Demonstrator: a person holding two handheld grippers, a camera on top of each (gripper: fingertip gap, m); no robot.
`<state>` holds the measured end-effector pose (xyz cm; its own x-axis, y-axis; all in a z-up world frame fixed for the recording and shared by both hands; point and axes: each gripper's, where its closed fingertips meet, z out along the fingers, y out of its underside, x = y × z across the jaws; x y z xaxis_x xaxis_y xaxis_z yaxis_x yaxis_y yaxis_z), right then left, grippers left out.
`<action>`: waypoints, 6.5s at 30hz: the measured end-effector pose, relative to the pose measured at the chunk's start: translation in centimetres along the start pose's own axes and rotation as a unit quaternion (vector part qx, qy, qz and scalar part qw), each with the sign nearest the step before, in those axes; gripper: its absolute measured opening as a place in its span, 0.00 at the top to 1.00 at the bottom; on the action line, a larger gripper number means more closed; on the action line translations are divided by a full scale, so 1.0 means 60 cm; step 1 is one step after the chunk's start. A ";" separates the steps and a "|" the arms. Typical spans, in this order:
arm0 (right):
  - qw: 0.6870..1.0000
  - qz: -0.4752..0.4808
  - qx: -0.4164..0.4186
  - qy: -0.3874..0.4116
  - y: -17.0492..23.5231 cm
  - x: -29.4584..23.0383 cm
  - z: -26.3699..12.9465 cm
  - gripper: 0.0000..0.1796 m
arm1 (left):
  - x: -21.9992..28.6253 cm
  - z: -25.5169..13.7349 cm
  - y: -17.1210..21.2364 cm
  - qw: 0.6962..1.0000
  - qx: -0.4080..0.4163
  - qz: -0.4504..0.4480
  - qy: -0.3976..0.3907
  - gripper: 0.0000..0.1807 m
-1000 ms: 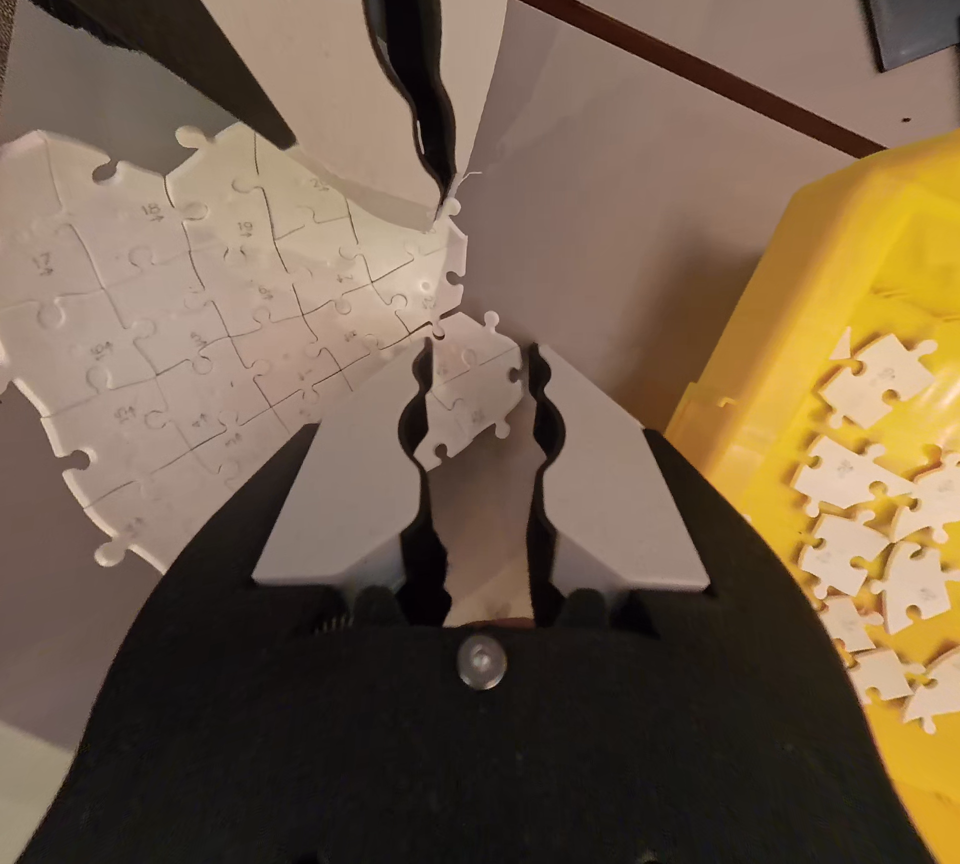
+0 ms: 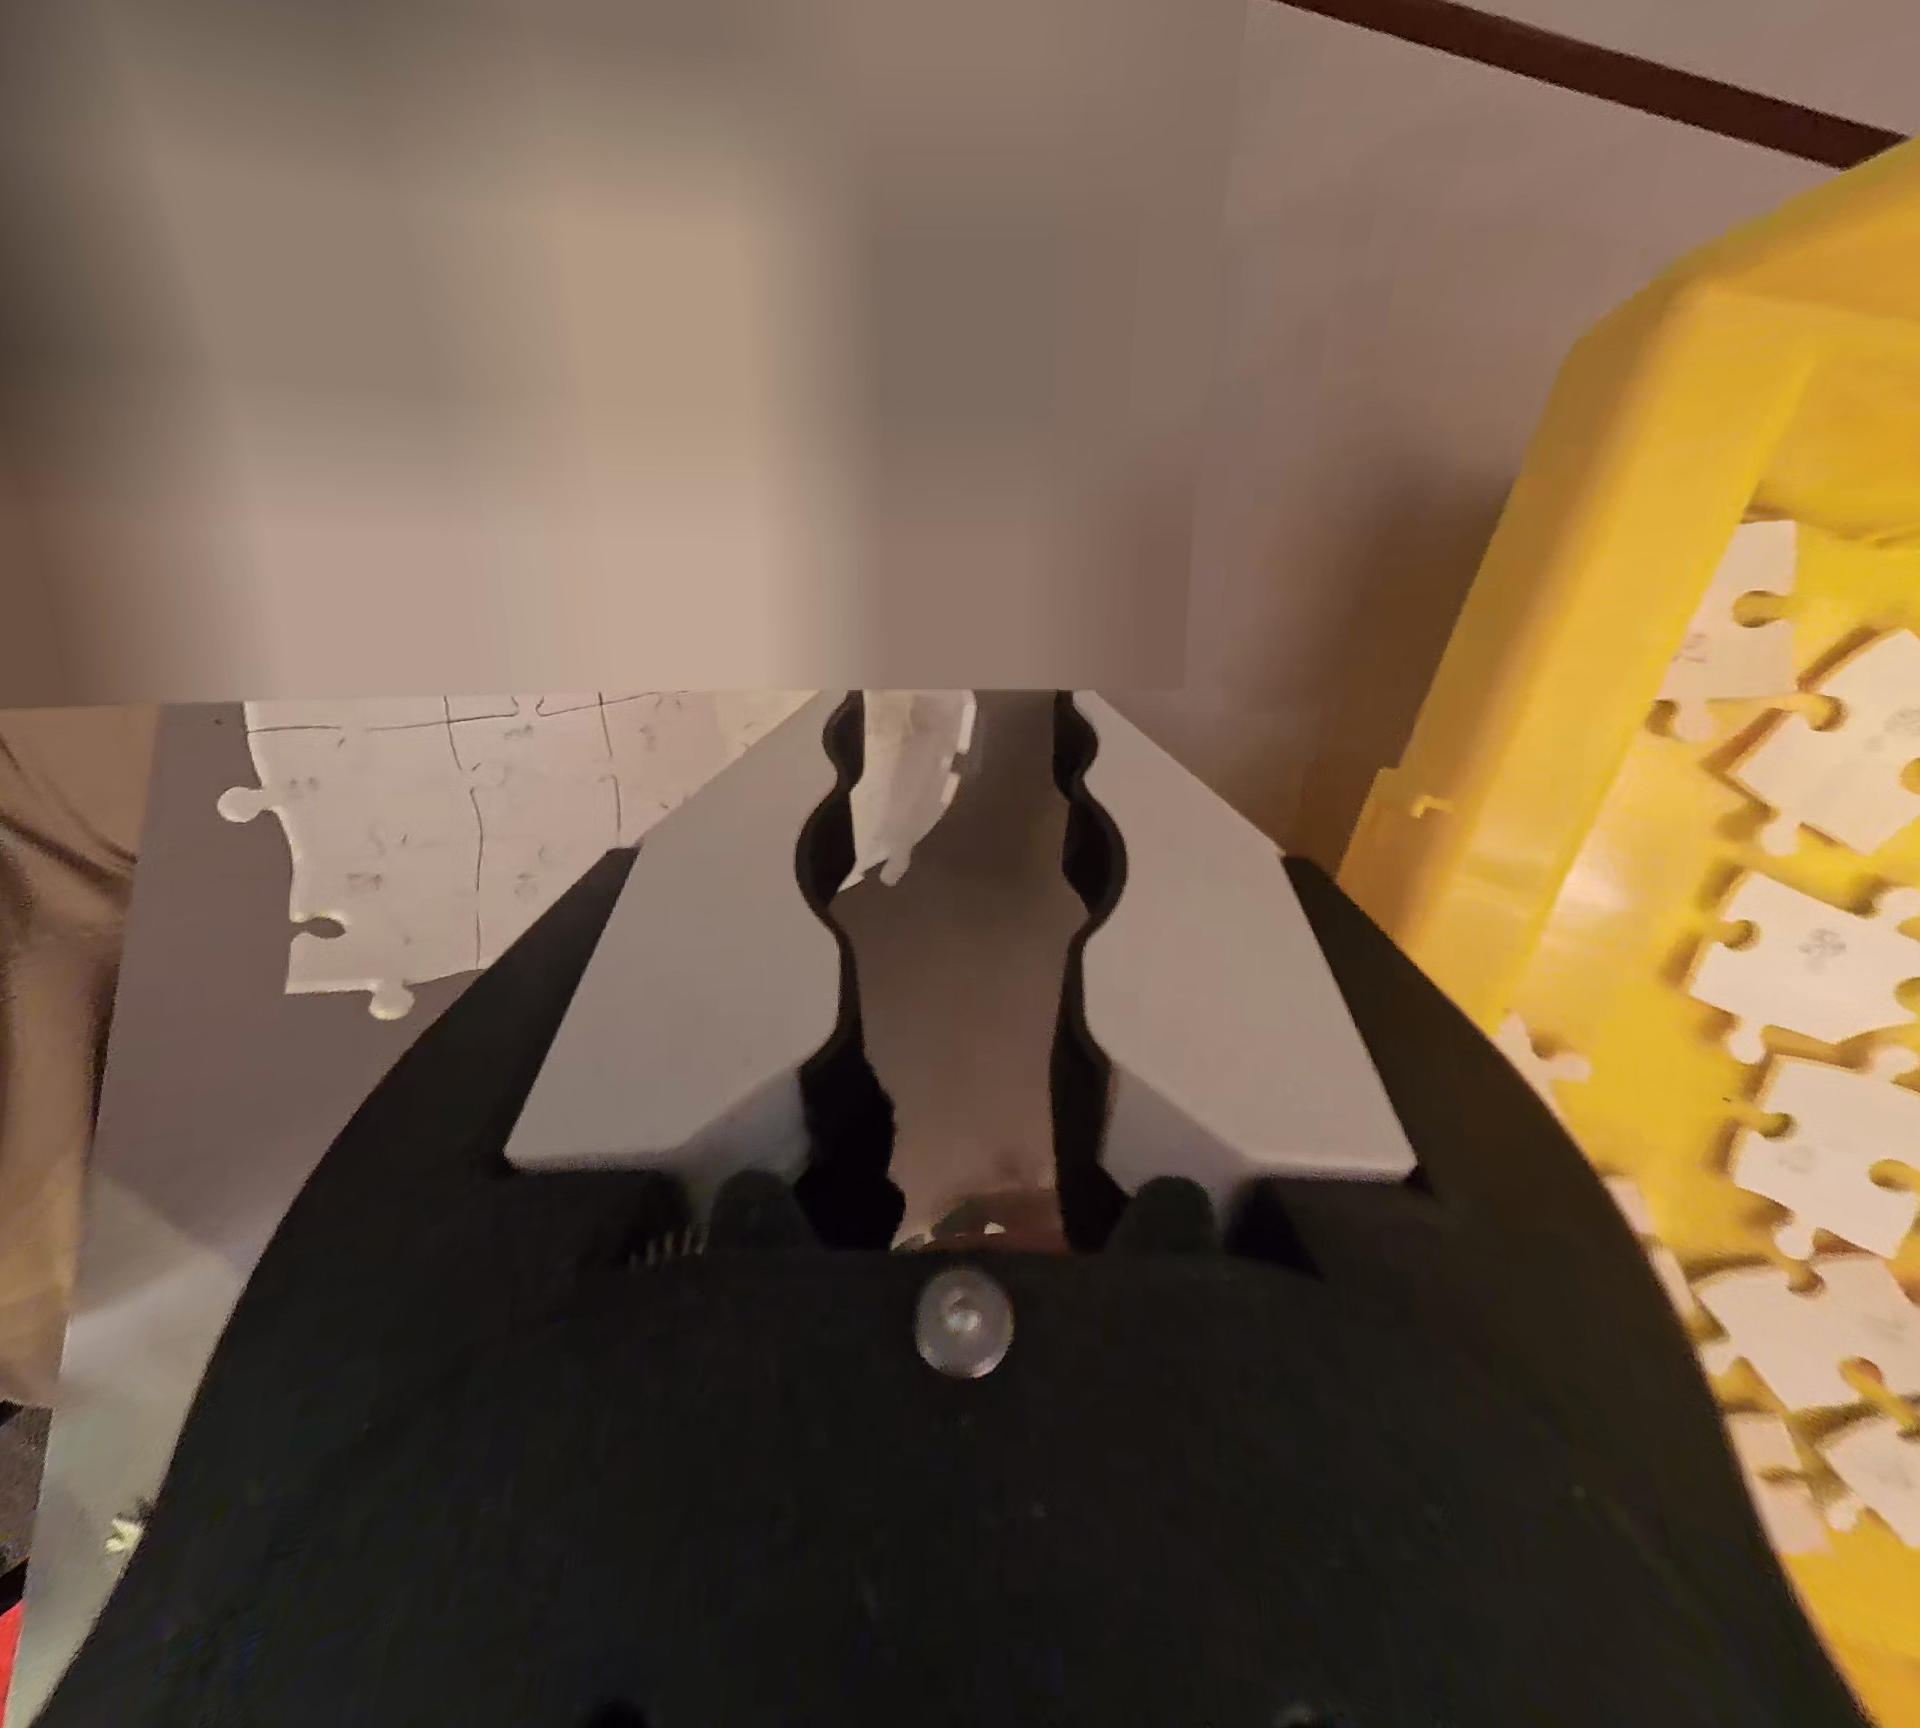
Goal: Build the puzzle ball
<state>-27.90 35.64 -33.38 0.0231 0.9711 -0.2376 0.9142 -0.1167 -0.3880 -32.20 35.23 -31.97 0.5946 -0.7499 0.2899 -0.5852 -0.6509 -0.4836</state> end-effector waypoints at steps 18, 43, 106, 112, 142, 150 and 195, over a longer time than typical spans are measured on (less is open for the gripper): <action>0.996 0.030 0.044 -0.075 -0.002 -0.025 0.013 0.94 | 0.016 -0.004 -0.006 0.999 0.042 0.029 0.016 0.99; 0.993 0.030 0.073 -0.082 -0.011 -0.030 0.013 0.94 | 0.026 -0.013 -0.014 0.993 0.101 0.051 0.024 0.99; 0.991 0.019 0.131 -0.026 -0.009 -0.060 -0.008 0.97 | 0.068 0.023 0.021 0.992 -0.102 0.065 0.044 0.97; 0.993 0.017 0.112 -0.034 -0.002 -0.069 -0.006 0.95 | 0.073 0.020 0.020 0.991 -0.105 0.069 0.044 0.97; 0.991 -0.003 0.130 -0.019 -0.015 -0.086 -0.001 0.99 | 0.091 0.019 0.026 0.987 -0.118 0.086 0.060 0.97; 0.991 0.004 0.129 -0.028 -0.010 -0.092 0.005 0.98 | 0.093 0.020 0.031 0.987 -0.124 0.081 0.063 0.97; 0.988 0.041 0.149 -0.010 0.032 -0.114 -0.028 0.90 | 0.112 0.012 0.045 0.986 -0.132 0.097 0.043 0.97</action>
<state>-25.64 29.13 -31.00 0.0808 0.9519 -0.2955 0.7500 -0.2533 -0.6109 -29.39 28.55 -31.91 0.4145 -0.8635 0.2872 -0.8131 -0.4932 -0.3093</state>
